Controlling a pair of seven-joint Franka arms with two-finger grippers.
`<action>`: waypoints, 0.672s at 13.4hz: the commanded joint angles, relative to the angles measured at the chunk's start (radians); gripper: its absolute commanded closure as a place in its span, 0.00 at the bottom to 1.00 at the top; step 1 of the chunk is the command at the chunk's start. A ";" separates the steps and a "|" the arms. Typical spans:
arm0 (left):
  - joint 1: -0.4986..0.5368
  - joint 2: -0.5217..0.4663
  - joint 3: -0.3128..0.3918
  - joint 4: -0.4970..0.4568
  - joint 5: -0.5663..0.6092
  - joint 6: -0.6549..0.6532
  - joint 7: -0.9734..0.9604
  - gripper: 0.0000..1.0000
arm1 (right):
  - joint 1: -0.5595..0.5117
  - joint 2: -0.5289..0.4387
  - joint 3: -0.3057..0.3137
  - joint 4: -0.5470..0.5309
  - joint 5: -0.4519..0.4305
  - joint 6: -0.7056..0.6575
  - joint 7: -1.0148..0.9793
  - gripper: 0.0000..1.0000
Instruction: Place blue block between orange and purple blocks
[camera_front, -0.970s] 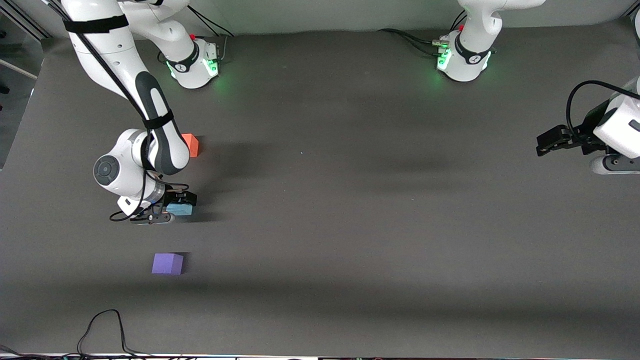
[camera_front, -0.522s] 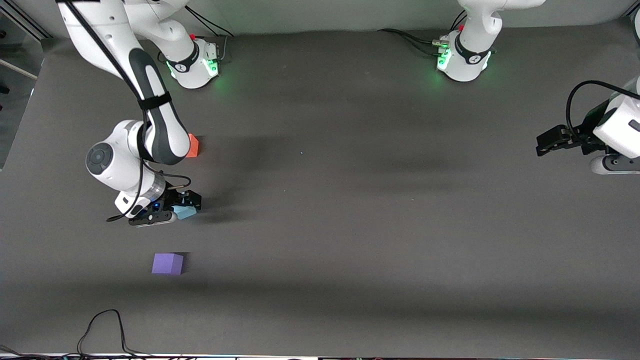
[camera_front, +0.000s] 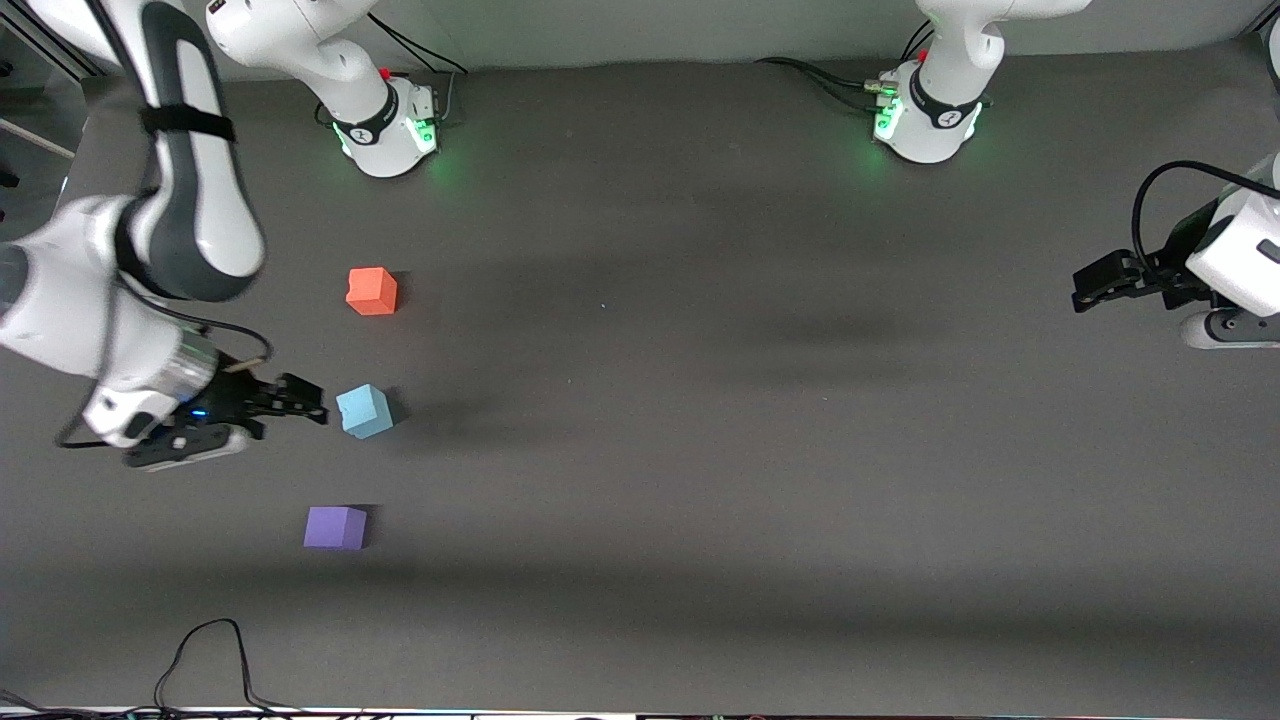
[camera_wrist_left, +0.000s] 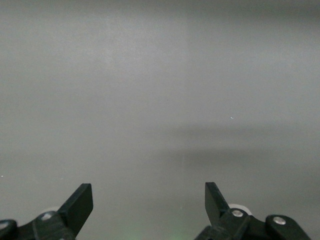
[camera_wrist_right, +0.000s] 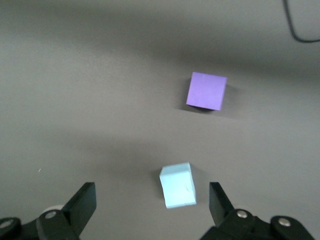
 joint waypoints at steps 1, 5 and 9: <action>-0.004 -0.019 0.002 -0.015 -0.002 0.000 -0.003 0.00 | 0.001 0.016 -0.015 0.196 -0.032 -0.231 0.061 0.00; -0.004 -0.020 0.002 -0.015 -0.002 0.000 -0.003 0.00 | -0.125 -0.082 0.179 0.293 -0.135 -0.462 0.265 0.00; -0.004 -0.020 0.002 -0.015 -0.002 -0.003 -0.003 0.00 | -0.526 -0.197 0.692 0.236 -0.244 -0.505 0.388 0.00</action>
